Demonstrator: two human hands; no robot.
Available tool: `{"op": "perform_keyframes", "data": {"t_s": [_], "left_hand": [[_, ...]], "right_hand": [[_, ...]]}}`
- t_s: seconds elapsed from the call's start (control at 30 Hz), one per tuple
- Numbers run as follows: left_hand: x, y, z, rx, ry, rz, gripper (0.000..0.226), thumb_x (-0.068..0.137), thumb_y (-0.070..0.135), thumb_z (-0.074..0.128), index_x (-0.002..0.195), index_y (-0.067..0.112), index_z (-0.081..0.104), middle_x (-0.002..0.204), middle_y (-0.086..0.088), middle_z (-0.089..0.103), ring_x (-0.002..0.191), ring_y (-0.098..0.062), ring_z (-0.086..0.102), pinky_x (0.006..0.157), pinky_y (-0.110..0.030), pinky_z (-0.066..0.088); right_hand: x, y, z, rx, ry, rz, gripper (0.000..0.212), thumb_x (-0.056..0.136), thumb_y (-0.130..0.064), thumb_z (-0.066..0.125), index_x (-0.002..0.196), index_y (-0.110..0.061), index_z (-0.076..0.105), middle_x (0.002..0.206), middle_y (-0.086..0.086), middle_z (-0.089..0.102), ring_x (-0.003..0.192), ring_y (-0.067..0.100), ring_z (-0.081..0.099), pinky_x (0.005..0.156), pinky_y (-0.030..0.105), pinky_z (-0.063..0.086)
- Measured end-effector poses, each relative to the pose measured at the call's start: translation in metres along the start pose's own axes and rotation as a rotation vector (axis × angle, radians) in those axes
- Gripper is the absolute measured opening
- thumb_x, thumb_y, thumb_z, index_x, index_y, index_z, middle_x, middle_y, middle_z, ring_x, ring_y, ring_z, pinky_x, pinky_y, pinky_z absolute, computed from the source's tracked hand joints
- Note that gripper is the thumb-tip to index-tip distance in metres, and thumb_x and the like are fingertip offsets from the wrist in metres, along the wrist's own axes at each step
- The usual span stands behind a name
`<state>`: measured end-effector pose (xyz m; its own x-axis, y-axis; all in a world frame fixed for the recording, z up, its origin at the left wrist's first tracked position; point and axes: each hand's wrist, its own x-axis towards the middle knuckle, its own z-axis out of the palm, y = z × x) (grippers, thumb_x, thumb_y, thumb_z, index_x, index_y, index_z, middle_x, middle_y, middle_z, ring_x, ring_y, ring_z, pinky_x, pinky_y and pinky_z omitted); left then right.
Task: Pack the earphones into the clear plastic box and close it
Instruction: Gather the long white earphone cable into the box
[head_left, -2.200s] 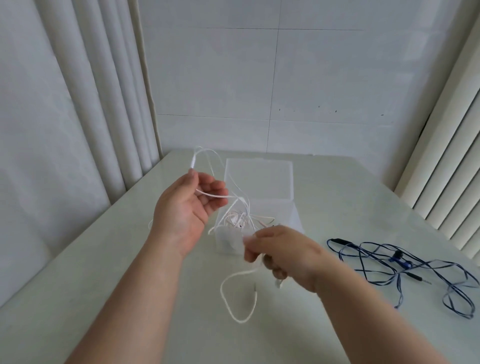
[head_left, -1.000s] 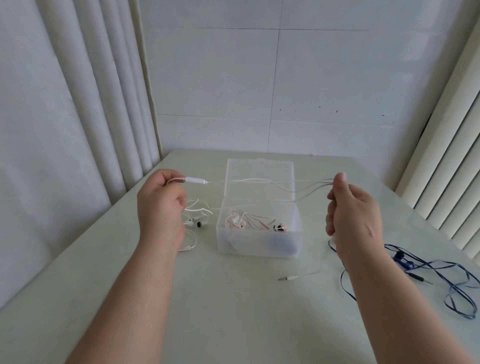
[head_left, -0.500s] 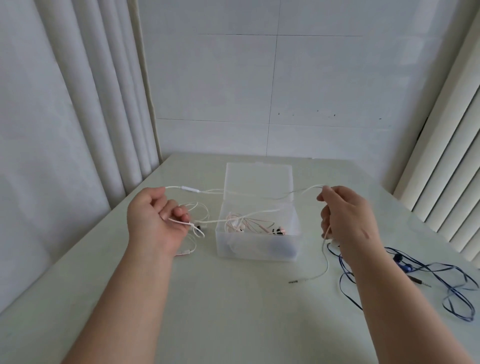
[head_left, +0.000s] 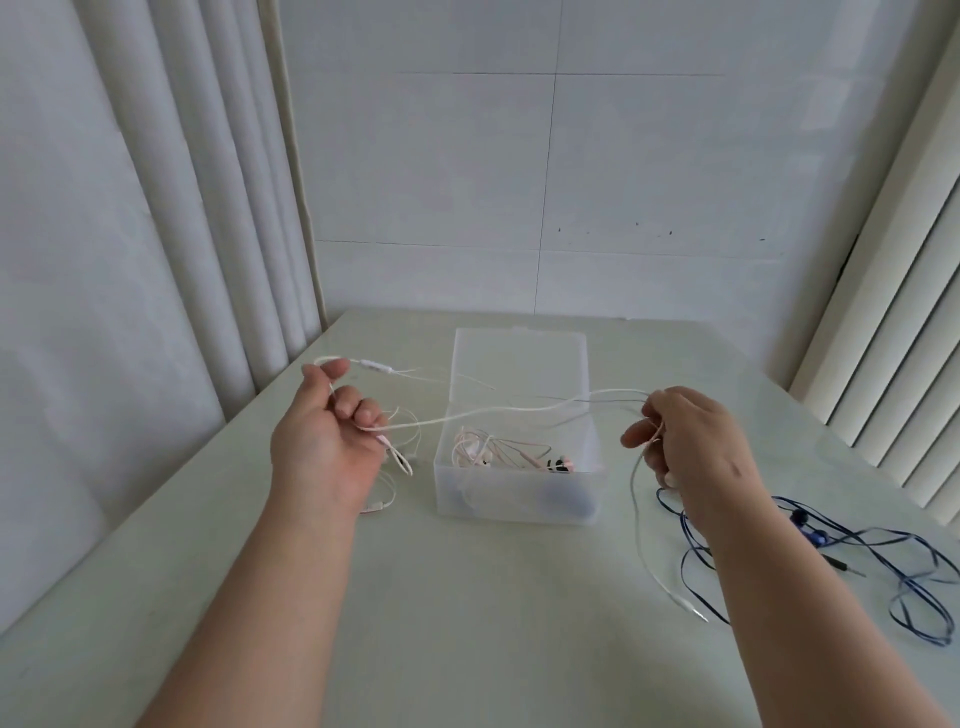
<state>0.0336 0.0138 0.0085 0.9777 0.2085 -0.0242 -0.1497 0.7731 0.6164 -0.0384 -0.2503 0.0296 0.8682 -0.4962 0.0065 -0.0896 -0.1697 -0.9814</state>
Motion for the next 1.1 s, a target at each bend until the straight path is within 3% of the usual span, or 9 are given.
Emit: {"op": "perform_keyframes", "data": {"t_s": [0.17,0.27,0.37,0.47,0.57,0.73,0.83,0.97,1.1], "left_hand": [[0.01,0.002,-0.008,0.005,0.122,0.07,0.03,0.101,0.033,0.043,0.083,0.015,0.059,0.046,0.005,0.037,0.058,-0.016,0.048,0.072,-0.028,0.042],[0.009,0.001,-0.011,0.017,0.126,0.118,0.028,0.099,0.034,0.049,0.084,0.014,0.061,0.049,0.006,0.03,0.046,-0.011,0.038,0.058,-0.023,0.039],[0.007,0.004,-0.011,0.095,0.114,0.119,0.026,0.096,0.035,0.054,0.083,0.015,0.063,0.055,0.007,0.024,0.04,-0.007,0.027,0.041,-0.019,0.026],[0.004,0.005,-0.011,0.077,0.095,0.027,0.023,0.097,0.032,0.052,0.087,0.015,0.062,0.058,0.008,0.026,0.037,-0.004,0.026,0.037,-0.017,0.023],[0.0,0.009,-0.01,-0.161,0.001,-0.048,0.024,0.097,0.03,0.047,0.106,0.012,0.06,0.061,0.008,0.043,0.044,-0.005,0.039,0.045,-0.016,0.031],[-0.008,0.011,-0.004,-0.107,-0.008,0.019,0.041,0.092,0.047,0.048,0.127,0.028,0.057,0.094,-0.005,0.061,0.067,-0.023,0.059,0.068,-0.028,0.046],[-0.007,0.011,-0.005,-0.176,0.072,-0.009,0.029,0.093,0.042,0.046,0.12,0.032,0.051,0.091,-0.008,0.058,0.055,-0.021,0.054,0.06,-0.024,0.042],[0.001,0.011,-0.018,-0.143,0.191,0.008,0.032,0.09,0.03,0.032,0.101,0.015,0.059,0.069,-0.002,0.048,0.044,-0.015,0.034,0.046,-0.02,0.021],[-0.004,0.006,-0.007,0.024,0.078,0.072,0.022,0.081,0.019,0.039,0.076,0.011,0.058,0.065,-0.001,0.046,0.044,-0.013,0.035,0.04,-0.02,0.022]], "right_hand": [[0.014,0.011,-0.005,-0.02,0.172,-0.071,0.024,0.095,-0.028,0.042,0.084,-0.017,0.06,0.057,0.004,0.051,0.049,0.023,0.043,0.052,0.032,0.034],[0.015,0.012,-0.008,0.0,0.306,-0.123,0.025,0.093,-0.035,0.044,0.078,-0.023,0.06,0.065,0.002,0.052,0.059,0.025,0.045,0.061,0.037,0.037],[0.013,0.011,-0.009,0.036,0.322,-0.152,0.022,0.094,-0.033,0.047,0.082,-0.024,0.063,0.059,-0.001,0.046,0.053,0.021,0.041,0.058,0.032,0.035],[0.013,0.012,-0.007,0.012,0.323,-0.171,0.02,0.095,-0.03,0.048,0.092,-0.02,0.065,0.057,-0.001,0.042,0.049,0.019,0.037,0.053,0.028,0.03],[0.014,0.012,-0.008,-0.001,0.358,-0.174,0.023,0.096,-0.031,0.048,0.098,-0.017,0.066,0.063,0.0,0.048,0.054,0.018,0.043,0.054,0.029,0.033],[0.016,0.013,-0.009,-0.017,0.381,-0.171,0.025,0.096,-0.032,0.048,0.102,-0.016,0.067,0.063,0.0,0.049,0.055,0.018,0.045,0.055,0.03,0.035],[0.015,0.013,-0.008,-0.006,0.412,-0.188,0.025,0.097,-0.031,0.048,0.102,-0.015,0.067,0.064,-0.001,0.05,0.056,0.016,0.045,0.054,0.028,0.035],[0.013,0.011,-0.01,0.005,0.429,-0.205,0.025,0.098,-0.031,0.047,0.101,-0.015,0.067,0.065,-0.001,0.053,0.054,0.014,0.047,0.053,0.027,0.035],[0.005,0.006,-0.002,0.021,0.294,-0.262,0.021,0.094,-0.028,0.053,0.092,-0.015,0.07,0.052,-0.003,0.044,0.047,0.016,0.038,0.05,0.027,0.03]]}}
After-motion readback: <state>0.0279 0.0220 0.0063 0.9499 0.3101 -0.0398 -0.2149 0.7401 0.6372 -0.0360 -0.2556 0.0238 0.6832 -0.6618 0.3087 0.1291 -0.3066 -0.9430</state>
